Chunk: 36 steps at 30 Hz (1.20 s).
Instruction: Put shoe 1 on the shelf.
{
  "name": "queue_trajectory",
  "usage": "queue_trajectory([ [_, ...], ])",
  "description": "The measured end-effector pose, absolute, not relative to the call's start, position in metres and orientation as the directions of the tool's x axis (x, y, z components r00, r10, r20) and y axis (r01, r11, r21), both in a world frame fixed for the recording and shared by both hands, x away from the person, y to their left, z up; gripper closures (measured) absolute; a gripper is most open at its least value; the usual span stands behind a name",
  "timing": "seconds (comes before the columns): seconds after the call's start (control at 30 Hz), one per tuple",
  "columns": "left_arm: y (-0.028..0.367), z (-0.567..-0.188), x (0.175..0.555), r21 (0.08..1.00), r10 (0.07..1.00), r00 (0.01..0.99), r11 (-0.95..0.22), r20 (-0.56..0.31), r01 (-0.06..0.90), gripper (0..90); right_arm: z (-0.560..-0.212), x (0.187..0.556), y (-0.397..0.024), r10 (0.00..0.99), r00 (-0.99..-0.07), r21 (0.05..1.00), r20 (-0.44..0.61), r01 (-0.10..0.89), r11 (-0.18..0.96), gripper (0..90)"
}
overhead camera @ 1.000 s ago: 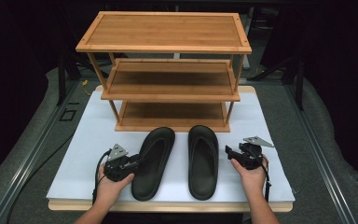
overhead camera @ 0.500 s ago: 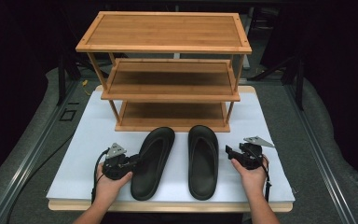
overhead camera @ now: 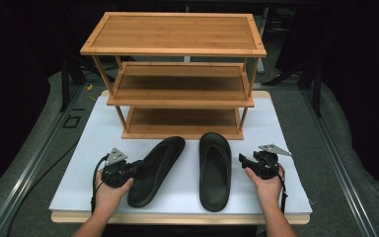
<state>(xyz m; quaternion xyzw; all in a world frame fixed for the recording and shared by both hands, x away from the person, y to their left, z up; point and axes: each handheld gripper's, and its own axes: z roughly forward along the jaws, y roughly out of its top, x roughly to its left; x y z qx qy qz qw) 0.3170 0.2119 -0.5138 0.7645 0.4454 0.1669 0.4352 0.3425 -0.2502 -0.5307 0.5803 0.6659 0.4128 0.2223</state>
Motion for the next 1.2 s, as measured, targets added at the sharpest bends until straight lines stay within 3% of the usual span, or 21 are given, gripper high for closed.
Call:
queue_trajectory([
  [1.2,0.260,-0.452,0.295,0.917,0.833,0.522,-0.046,-0.184,0.396,83.5,-0.532,0.344,-0.251,0.955,-0.222,0.805,0.198,0.593,-0.029,37.3],
])
